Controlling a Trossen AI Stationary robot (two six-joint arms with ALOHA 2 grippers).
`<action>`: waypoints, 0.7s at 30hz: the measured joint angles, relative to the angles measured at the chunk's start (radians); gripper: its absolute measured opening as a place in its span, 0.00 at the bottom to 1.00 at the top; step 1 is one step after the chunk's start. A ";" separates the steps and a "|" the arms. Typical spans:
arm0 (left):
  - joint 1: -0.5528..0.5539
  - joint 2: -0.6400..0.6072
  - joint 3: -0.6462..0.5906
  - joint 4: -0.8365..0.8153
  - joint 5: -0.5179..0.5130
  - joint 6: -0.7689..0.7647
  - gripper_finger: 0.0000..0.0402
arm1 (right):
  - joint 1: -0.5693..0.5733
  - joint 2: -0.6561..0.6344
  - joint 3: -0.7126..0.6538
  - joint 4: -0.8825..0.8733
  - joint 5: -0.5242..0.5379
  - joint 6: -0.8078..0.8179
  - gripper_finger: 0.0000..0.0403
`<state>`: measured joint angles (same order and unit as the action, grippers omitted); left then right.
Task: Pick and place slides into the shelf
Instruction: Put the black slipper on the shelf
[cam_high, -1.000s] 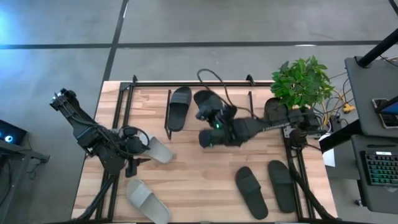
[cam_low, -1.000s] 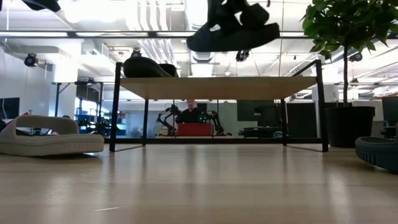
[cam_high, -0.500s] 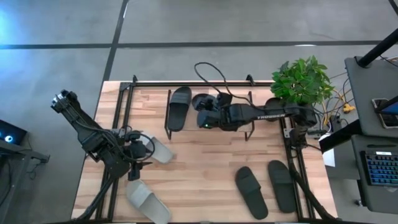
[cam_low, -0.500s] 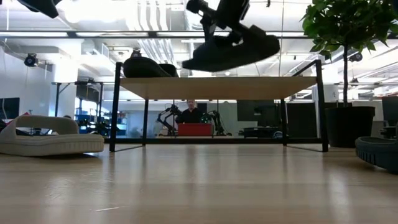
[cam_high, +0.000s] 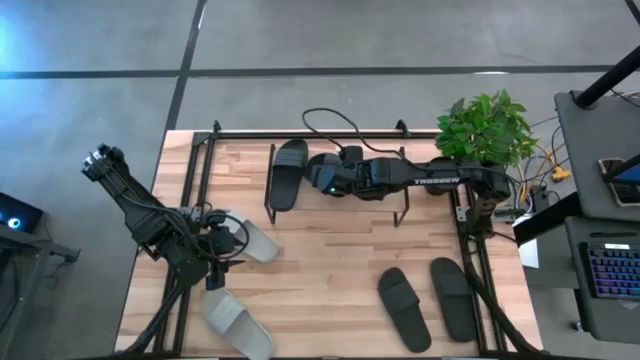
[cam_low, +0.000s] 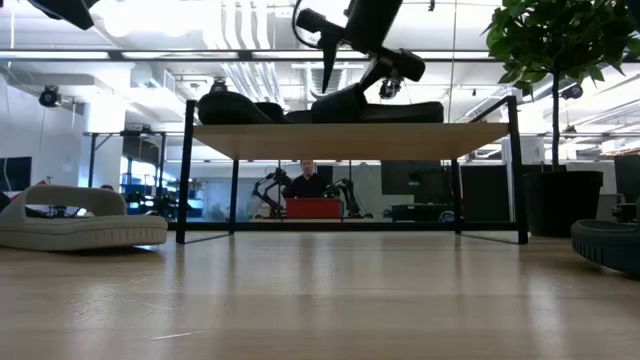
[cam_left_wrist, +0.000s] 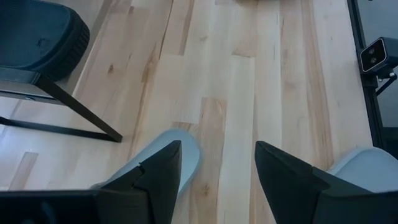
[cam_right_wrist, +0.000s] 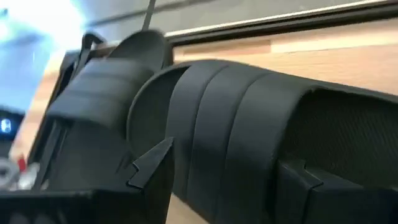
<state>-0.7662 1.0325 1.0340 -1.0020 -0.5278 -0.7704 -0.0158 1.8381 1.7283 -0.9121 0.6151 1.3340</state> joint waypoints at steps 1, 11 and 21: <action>0.000 0.000 0.000 0.000 0.000 0.000 0.47 | 0.000 -0.003 0.000 -0.003 -0.016 -0.024 0.49; 0.000 0.000 0.000 0.000 0.000 -0.005 0.47 | -0.014 -0.005 0.000 -0.028 0.026 0.010 0.48; 0.000 0.000 -0.001 0.003 0.000 -0.033 0.47 | -0.013 -0.017 0.000 -0.214 0.013 0.031 0.48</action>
<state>-0.7662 1.0321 1.0332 -0.9985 -0.5282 -0.8036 -0.0292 1.8207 1.7279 -1.1262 0.6285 1.3655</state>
